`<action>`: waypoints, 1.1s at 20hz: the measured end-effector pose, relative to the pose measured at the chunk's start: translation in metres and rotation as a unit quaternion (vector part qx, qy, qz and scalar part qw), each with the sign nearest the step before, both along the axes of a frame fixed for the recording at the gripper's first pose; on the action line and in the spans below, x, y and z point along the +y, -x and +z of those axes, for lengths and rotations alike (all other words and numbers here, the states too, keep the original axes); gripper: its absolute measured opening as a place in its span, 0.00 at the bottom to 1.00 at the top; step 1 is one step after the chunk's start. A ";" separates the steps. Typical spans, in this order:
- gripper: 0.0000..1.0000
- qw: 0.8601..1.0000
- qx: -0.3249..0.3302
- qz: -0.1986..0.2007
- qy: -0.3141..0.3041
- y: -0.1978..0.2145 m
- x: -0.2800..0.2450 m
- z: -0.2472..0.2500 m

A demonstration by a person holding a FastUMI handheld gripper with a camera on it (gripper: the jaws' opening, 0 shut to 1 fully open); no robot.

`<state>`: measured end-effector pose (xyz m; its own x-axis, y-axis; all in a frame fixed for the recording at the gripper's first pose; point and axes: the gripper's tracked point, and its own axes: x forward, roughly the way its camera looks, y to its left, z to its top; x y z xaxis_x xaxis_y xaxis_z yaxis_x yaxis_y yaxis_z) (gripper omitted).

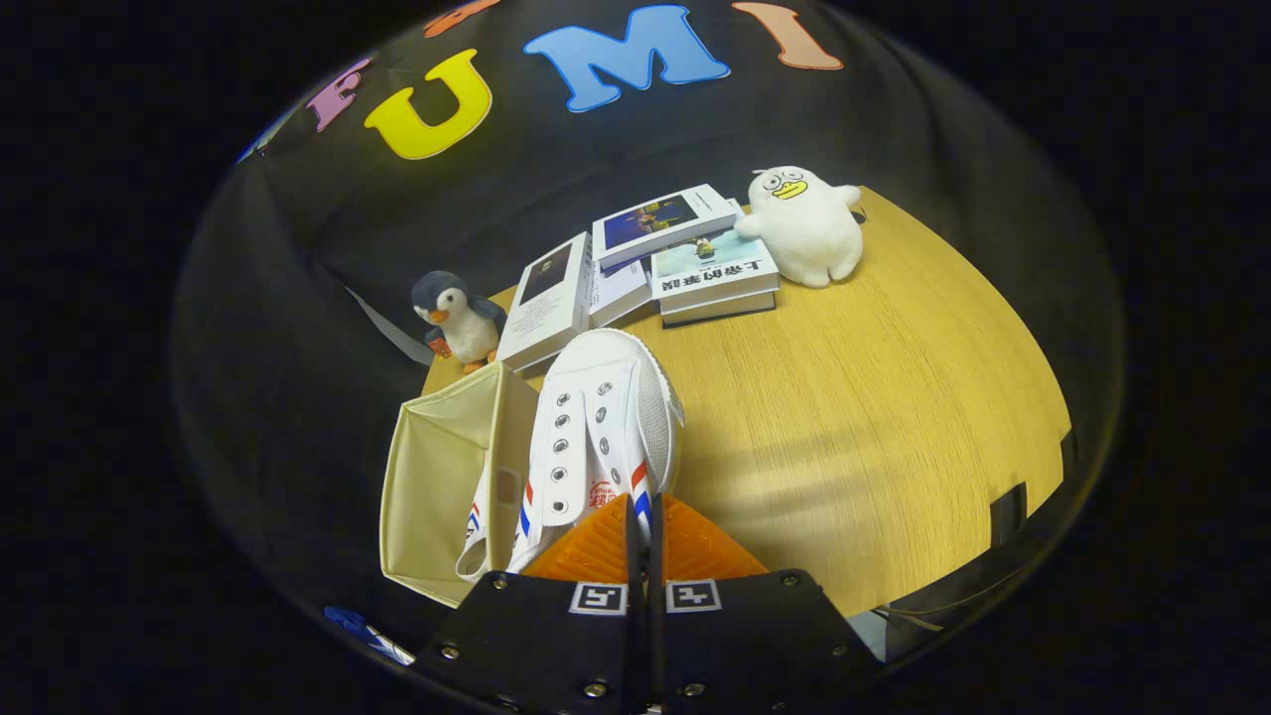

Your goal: Open the storage box then place both shoes into the box .Put the left shoe in first, then the right shoe, with the right side of both shoes facing outward in a uniform manner.

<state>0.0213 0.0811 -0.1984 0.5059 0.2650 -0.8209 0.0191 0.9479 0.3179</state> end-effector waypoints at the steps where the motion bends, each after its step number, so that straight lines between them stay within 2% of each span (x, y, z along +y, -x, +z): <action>1: 0.00 1.000 -0.004 0.002 -0.004 -0.002 0.010 0.003; 14: 0.00 0.999 -0.009 0.047 -0.009 -0.004 0.121 0.003; 22: 0.01 0.998 -0.007 0.059 0.011 0.004 0.154 -0.027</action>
